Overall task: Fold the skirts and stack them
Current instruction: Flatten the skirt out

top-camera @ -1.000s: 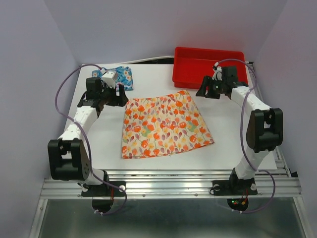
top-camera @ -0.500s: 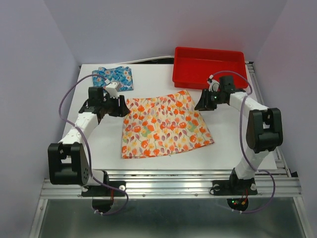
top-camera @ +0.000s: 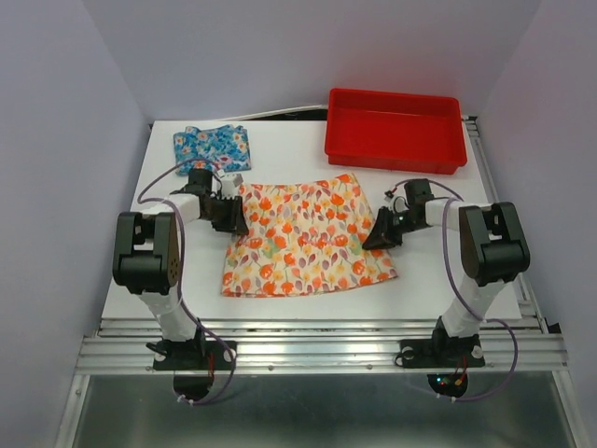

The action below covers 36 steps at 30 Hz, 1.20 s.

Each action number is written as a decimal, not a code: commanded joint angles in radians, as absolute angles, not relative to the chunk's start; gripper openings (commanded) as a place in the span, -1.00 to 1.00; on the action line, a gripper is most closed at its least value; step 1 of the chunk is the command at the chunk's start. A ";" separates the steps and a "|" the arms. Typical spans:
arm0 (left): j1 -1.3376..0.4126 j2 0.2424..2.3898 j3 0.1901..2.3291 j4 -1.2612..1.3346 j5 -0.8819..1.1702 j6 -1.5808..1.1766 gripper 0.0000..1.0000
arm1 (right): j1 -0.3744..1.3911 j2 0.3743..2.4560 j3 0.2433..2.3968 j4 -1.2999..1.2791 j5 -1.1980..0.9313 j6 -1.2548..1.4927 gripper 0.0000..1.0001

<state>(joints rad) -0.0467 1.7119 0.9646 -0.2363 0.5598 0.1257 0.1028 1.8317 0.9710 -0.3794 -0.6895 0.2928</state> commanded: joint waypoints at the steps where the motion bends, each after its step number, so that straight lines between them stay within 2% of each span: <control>1: -0.077 1.827 1.100 -0.255 0.505 0.167 -0.18 | 0.172 1.789 0.891 -0.361 -0.689 0.334 -0.58; 5: -0.087 1.986 1.273 -0.285 0.443 0.161 -0.23 | 0.273 1.700 0.789 -0.312 -0.721 0.362 -0.59; 9: -0.139 2.173 1.583 -0.350 0.384 0.208 -0.24 | 0.559 1.563 0.706 -0.175 -0.750 0.417 -0.39; 11: -0.169 2.218 1.688 -0.412 0.409 0.250 -0.19 | 0.623 1.534 0.724 -0.157 -0.765 0.419 -0.32; 13: -0.222 2.218 1.778 -0.428 0.390 0.322 -0.03 | 0.634 1.532 0.807 -0.178 -0.784 0.399 -0.28; 15: -0.245 2.171 1.761 -0.402 0.384 0.372 0.18 | 0.623 1.545 0.897 -0.225 -0.772 0.345 -0.27; 19: -0.252 1.990 1.697 -0.336 0.327 0.388 0.36 | 0.504 1.577 1.100 -0.304 -0.756 0.278 -0.21; 23: -0.232 1.815 1.564 -0.310 0.348 0.385 0.37 | 0.349 1.681 1.254 -0.351 -0.669 0.100 -0.22; 27: -0.233 1.668 1.378 -0.295 0.351 0.345 0.37 | 0.327 1.837 1.417 -0.422 -0.535 -0.060 -0.31; 31: -0.233 1.571 1.287 -0.301 0.359 0.307 0.37 | 0.318 1.959 1.473 -0.459 -0.444 -0.139 -0.35; 36: -0.230 1.516 1.203 -0.285 0.357 0.279 0.36 | 0.318 2.008 1.421 -0.471 -0.359 -0.173 -0.43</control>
<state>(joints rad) -0.2279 1.5436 1.2560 -0.2893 0.3565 0.3130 0.3145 2.0205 1.4353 -0.4221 -0.4480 -0.0940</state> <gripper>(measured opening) 0.681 0.293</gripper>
